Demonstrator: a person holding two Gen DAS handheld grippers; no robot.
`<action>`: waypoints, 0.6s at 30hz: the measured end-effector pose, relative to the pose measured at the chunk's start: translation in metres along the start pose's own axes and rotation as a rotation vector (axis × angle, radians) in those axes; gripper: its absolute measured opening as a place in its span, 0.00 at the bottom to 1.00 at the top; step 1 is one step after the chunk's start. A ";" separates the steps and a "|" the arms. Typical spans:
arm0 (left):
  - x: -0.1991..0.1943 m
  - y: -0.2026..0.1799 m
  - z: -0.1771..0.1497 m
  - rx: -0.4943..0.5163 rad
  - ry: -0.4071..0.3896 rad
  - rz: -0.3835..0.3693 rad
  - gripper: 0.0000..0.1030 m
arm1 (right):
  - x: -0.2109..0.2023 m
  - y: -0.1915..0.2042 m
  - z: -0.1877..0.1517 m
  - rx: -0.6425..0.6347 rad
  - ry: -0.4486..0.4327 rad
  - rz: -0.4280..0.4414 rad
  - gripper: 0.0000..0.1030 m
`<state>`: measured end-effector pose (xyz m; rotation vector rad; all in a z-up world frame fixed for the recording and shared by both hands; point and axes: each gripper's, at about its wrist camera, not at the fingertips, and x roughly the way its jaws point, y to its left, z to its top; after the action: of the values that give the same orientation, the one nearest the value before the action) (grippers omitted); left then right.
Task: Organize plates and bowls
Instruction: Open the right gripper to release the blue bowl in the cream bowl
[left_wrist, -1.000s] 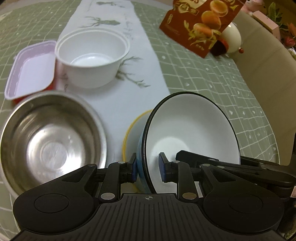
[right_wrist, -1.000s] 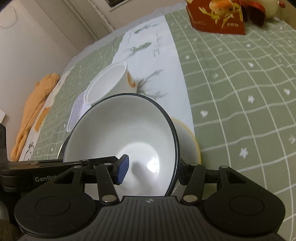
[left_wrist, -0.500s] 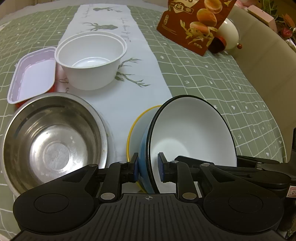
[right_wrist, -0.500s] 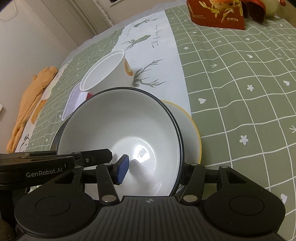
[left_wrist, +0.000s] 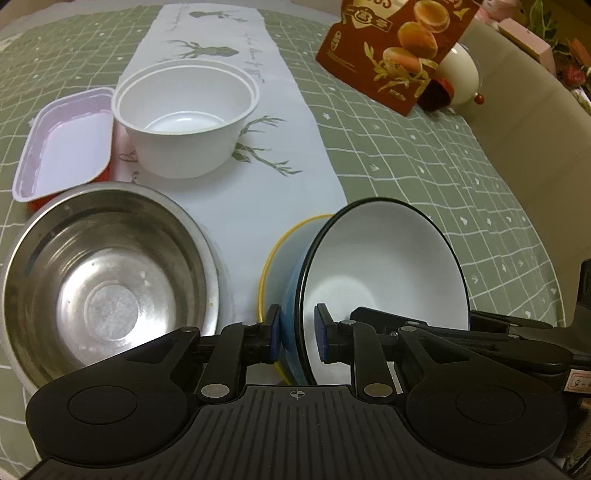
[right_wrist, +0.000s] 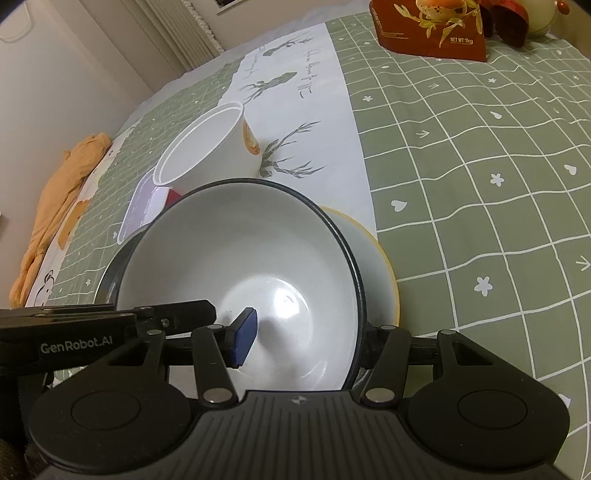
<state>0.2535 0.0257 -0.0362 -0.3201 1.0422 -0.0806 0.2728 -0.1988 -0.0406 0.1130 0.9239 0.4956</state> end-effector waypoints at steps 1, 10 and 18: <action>-0.001 0.001 0.000 -0.002 -0.002 0.001 0.21 | 0.000 0.001 0.001 -0.003 0.000 -0.002 0.53; -0.004 0.005 0.002 -0.011 -0.006 -0.007 0.21 | 0.001 0.005 0.001 -0.030 -0.005 -0.022 0.53; -0.006 0.004 0.003 -0.001 -0.011 -0.001 0.21 | 0.001 0.005 0.001 -0.028 -0.005 -0.020 0.53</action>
<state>0.2526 0.0311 -0.0315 -0.3213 1.0313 -0.0793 0.2719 -0.1941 -0.0394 0.0792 0.9120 0.4893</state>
